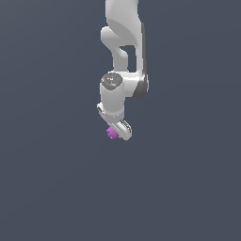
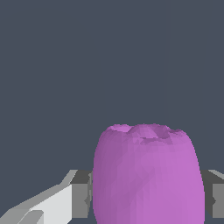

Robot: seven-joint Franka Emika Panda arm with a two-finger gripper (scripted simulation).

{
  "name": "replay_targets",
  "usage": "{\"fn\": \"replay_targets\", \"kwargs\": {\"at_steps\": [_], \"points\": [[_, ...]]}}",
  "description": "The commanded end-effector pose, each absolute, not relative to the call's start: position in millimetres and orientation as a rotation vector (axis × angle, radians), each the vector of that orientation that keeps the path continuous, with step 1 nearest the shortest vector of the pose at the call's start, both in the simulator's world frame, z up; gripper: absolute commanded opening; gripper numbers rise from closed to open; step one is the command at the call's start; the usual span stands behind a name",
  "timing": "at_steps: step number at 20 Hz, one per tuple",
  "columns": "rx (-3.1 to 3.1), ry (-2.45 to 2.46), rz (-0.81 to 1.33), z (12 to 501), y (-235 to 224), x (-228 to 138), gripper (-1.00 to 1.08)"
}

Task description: Pick up the object and move it to a goal position.

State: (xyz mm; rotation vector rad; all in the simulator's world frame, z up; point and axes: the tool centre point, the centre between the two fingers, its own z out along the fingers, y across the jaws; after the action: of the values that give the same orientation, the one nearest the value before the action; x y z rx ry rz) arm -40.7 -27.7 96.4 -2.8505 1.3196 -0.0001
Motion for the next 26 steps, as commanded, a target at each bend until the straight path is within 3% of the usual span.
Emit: {"fn": "replay_targets", "kwargs": {"at_steps": [1, 26], "points": [[-2.85, 1.321, -0.001, 117.4, -30.4, -37.1, -1.0], [-2.851, 1.323, -0.001, 368.4, -58.1, 9.9, -1.0]]}}
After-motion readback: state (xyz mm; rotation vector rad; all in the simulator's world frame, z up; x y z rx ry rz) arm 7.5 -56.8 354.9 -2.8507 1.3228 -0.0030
